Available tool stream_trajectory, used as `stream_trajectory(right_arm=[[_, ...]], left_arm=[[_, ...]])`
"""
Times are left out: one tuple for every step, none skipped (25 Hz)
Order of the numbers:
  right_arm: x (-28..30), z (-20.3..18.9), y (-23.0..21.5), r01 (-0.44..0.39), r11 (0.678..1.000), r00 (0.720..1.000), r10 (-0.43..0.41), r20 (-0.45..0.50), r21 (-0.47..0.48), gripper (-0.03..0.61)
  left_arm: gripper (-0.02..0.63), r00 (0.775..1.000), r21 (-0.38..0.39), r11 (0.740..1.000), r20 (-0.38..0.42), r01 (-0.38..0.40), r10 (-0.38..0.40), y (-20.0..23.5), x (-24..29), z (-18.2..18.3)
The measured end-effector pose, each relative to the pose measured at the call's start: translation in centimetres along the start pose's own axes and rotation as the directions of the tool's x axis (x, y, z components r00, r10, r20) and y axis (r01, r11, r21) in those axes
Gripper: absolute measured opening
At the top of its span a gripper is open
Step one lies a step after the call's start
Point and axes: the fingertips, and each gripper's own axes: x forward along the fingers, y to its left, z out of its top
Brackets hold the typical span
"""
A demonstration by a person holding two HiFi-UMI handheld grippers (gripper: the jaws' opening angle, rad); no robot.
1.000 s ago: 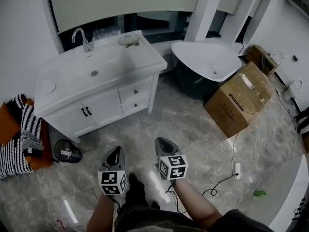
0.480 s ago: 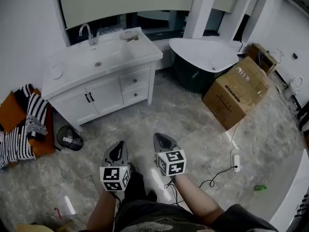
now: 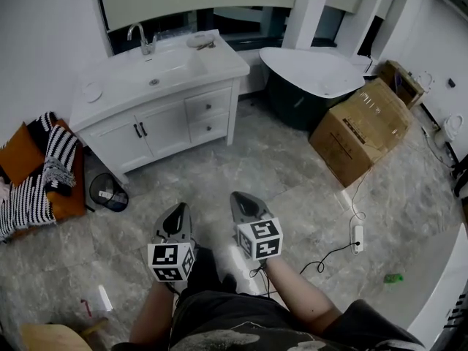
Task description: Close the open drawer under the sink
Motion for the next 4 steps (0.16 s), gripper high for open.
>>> stream_trajectory(right_arm=[[-0.14, 0.01, 0.08, 0.0, 1.0, 1.0, 0.0, 0.003, 0.001, 0.031], [-0.25, 0.1, 0.19, -0.002, 1.0, 1.0, 0.002, 0.007, 0.002, 0.031], [-0.36, 0.22, 0.31, -0.003, 1.0, 1.0, 0.003, 0.01, 0.002, 0.031], [-0.46, 0.35, 0.43, -0.004, 1.0, 1.0, 0.004, 0.014, 0.003, 0.031]], left_arm=[[0.02, 1.0, 0.001, 1.0, 0.003, -0.001, 0.001, -0.01, -0.15, 0.11], [0.02, 1.0, 0.002, 1.0, 0.005, -0.001, 0.001, 0.02, -0.25, 0.24], [0.02, 1.0, 0.003, 1.0, 0.006, -0.002, 0.002, 0.08, -0.32, 0.38], [0.02, 1.0, 0.003, 1.0, 0.007, -0.003, 0.003, 0.15, -0.37, 0.52]])
